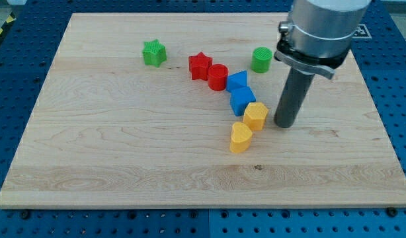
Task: Push the yellow hexagon into the blue cube
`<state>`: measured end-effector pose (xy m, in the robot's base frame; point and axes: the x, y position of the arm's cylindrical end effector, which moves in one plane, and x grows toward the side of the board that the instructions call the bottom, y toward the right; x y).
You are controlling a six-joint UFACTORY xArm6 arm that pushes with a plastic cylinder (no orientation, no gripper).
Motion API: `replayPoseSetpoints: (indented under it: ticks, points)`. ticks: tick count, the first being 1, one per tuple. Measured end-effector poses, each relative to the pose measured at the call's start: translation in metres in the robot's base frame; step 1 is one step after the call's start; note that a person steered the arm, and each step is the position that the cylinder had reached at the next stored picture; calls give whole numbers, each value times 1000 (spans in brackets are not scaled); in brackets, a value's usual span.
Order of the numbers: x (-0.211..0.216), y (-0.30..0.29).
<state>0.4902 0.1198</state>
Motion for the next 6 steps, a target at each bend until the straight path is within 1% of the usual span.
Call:
replayPoseSetpoints:
  ticks: [1, 2, 3, 4, 5, 6]
  points:
    - [0, -14]
    - [5, 0]
    - [25, 21]
    - [61, 14]
    - [96, -24]
    - [105, -87]
